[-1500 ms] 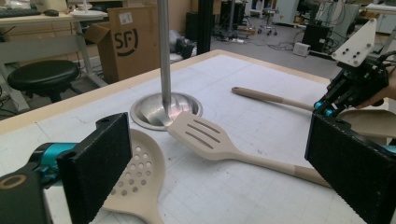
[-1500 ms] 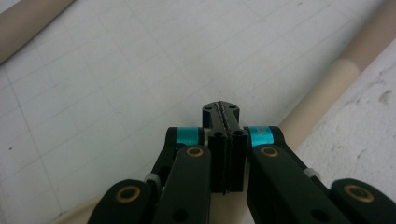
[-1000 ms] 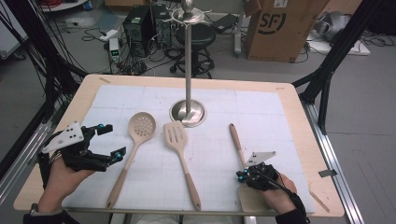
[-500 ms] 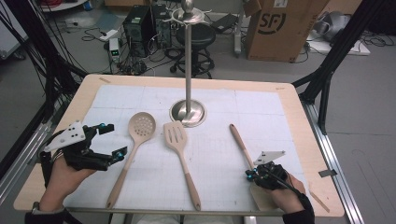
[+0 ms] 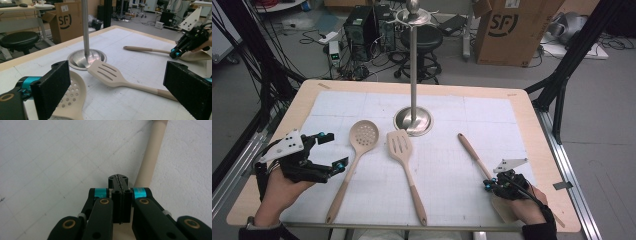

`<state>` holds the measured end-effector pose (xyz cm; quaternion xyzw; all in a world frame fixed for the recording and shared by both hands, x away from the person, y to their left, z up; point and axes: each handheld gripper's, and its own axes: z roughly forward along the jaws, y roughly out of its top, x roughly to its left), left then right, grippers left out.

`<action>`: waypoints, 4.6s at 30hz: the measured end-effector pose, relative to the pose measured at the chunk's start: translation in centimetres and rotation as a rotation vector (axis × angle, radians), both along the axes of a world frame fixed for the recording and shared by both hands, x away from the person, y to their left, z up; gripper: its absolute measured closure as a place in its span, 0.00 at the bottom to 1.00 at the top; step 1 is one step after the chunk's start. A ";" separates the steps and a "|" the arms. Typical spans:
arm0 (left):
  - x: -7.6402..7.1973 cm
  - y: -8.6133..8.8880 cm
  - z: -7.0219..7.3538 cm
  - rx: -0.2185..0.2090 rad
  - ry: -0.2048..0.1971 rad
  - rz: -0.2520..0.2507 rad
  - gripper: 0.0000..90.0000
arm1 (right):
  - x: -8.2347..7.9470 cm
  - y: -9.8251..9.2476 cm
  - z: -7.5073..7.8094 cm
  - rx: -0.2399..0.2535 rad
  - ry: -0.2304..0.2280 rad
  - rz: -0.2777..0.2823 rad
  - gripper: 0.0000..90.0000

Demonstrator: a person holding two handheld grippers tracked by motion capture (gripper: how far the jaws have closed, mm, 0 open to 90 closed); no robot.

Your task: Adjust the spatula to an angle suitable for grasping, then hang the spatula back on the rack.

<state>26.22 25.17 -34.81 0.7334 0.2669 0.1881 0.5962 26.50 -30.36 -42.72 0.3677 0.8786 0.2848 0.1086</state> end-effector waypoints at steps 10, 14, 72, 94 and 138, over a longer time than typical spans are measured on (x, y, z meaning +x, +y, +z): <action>0.0 -0.1 -0.1 0.007 0.003 0.000 0.09 | 1.3 0.3 2.0 0.067 -0.068 -0.001 1.00; 0.0 -0.3 -0.2 0.012 0.007 0.000 0.09 | 2.8 -0.8 1.9 0.071 -0.059 -0.065 1.00; -0.1 0.1 -0.7 0.010 0.024 0.016 0.09 | 9.3 2.8 0.5 0.062 0.128 0.030 1.00; -0.2 -0.2 -0.4 -0.012 0.018 -0.006 0.09 | 8.3 4.3 1.4 0.037 0.109 0.136 1.00; -0.2 0.5 -0.1 -0.026 0.011 0.002 0.09 | 5.1 3.6 5.0 -0.102 0.152 0.273 0.01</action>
